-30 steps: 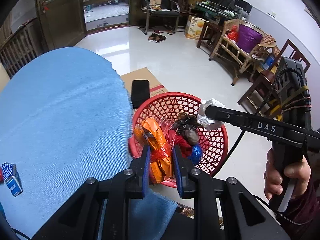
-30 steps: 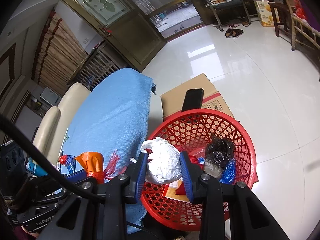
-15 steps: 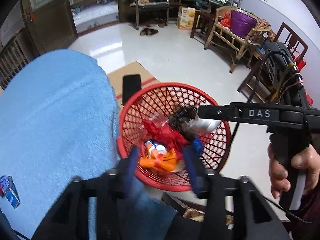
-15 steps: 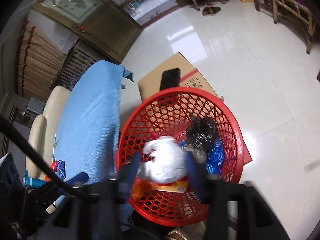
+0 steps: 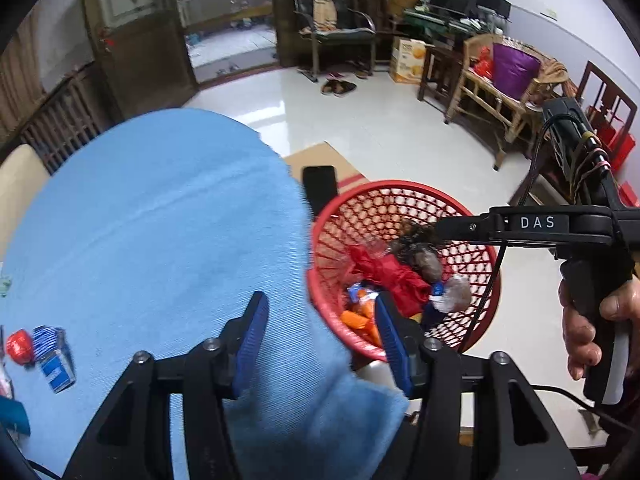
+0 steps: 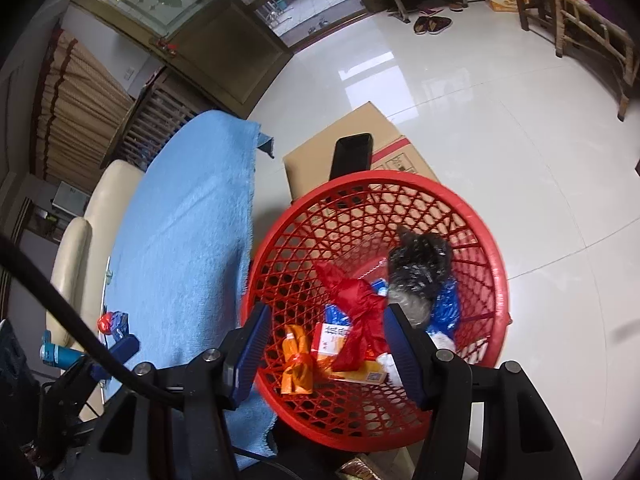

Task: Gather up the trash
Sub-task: 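Open both tools and move them back over the table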

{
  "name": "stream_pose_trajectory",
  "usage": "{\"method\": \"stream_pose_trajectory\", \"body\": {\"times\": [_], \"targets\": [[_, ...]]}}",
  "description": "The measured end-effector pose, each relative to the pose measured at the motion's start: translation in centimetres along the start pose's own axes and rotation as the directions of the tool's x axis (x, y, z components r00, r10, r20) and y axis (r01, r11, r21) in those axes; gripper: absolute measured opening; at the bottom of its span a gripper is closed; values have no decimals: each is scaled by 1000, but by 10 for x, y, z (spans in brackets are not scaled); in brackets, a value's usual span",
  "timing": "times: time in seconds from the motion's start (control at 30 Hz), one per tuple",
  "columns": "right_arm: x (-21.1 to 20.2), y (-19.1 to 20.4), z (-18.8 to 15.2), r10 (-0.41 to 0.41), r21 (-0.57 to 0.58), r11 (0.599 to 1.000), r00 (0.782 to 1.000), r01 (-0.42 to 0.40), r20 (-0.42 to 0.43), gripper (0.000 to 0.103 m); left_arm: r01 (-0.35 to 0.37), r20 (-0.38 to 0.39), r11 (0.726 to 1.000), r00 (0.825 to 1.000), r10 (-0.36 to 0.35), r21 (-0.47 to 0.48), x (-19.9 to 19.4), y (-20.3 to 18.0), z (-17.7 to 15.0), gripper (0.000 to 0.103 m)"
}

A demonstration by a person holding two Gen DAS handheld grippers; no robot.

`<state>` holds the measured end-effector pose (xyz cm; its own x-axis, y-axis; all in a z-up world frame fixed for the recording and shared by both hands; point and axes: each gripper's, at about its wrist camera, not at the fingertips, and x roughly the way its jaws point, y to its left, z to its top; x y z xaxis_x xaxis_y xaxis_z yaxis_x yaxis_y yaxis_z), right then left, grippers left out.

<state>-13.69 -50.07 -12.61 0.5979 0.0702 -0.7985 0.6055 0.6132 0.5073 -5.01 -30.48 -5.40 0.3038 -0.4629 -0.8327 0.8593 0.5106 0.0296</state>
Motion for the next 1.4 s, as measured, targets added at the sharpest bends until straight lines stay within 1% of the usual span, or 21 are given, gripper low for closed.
{"method": "stream_pose_trajectory", "body": {"times": [0.03,0.23,0.4,0.57,0.73,0.93,1.13,1.27,1.4], "targets": [[1,4,0,-1,-11,1000,1000,1,-3,63,-13,14,1000,1000,13,-4,-5,3,-3,65],[2,38,-4,-9,-87,996,1000,9,8,63,-63,67,997,996,67,-47,-29,21,-16,66],[7,70,-12,-5,-157,988,1000,7,11,63,-100,84,991,991,107,-88,-40,39,-28,66],[7,102,-21,9,-231,973,999,1,44,63,-140,105,982,983,153,-123,-50,56,-41,66],[7,128,-27,19,-285,959,998,-2,56,63,-149,110,974,979,169,-169,-54,73,-52,66],[14,153,-36,29,-332,943,999,-15,39,63,-175,118,962,972,203,-209,-61,91,-69,66],[23,187,-54,50,-420,907,999,-38,19,63,-220,123,940,958,258,-260,-70,113,-90,66],[32,212,-64,55,-463,885,998,-52,-5,63,-256,131,916,943,308,-308,-77,136,-105,66],[50,240,-72,53,-495,866,998,-68,-43,63,-299,103,882,928,357,-365,-78,164,-124,66]]}}
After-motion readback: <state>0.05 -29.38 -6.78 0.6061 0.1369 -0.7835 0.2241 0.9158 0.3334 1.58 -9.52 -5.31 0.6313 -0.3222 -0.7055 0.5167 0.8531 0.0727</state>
